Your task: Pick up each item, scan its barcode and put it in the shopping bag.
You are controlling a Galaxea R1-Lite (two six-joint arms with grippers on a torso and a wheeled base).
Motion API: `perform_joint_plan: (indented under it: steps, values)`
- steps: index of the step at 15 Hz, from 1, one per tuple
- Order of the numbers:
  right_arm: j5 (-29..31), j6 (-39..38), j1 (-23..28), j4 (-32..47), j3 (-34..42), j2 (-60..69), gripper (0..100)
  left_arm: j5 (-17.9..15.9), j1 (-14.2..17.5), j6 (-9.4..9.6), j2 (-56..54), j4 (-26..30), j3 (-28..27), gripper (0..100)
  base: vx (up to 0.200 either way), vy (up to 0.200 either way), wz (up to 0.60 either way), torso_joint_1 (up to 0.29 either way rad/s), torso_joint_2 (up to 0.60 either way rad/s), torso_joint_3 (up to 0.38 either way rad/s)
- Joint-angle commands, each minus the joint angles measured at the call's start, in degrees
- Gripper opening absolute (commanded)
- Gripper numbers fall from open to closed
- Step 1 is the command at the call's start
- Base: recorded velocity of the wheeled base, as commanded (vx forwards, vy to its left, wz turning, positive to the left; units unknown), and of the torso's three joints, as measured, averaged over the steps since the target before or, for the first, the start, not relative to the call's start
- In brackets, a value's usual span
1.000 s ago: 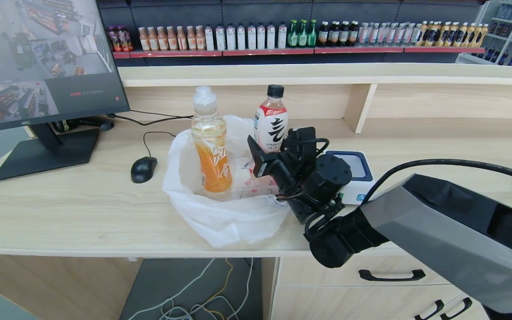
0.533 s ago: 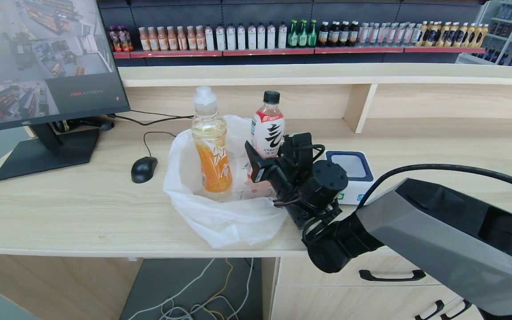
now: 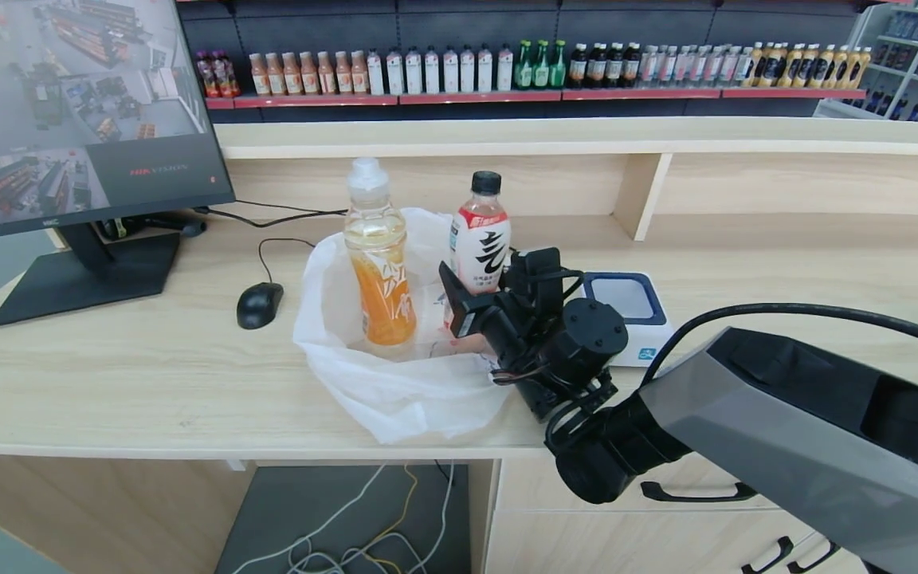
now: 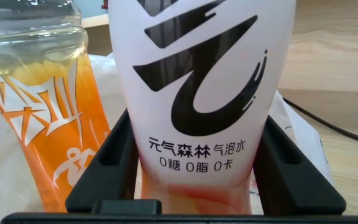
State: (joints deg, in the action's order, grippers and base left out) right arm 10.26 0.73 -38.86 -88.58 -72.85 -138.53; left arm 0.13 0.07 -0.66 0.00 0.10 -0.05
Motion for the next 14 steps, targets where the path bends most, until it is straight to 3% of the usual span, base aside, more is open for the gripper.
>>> perform_joint_plan:
  steps: [1, 10, 11, 14]
  values:
    - [-0.2, 0.0, 0.1, -0.6, 0.3, -1.9, 0, 0.0, 0.0, 0.04, 0.0, 0.0, 0.0, 100, 0.0, 0.0, 0.0, 0.0, 0.0, 0.0]
    - [-0.2, -0.2, 0.1, -1.1, 1.4, -1.7, 0, 0.0, 0.0, 0.04, 0.0, 0.0, 0.0, 100, 0.0, 0.0, 0.0, 0.0, 0.0, 0.0]
    - [-0.2, -0.2, 0.2, -1.1, 1.5, -1.4, 100, 0.0, 0.0, -0.04, 0.0, 0.0, 0.0, 100, 0.0, 0.0, 0.0, 0.0, 0.0, 0.0]
    - [-0.1, -0.2, 0.5, -1.4, 1.6, -0.9, 100, 0.0, 0.0, -0.04, 0.0, 0.0, 0.0, 100, 0.0, 0.0, 0.0, 0.0, 0.0, 0.0]
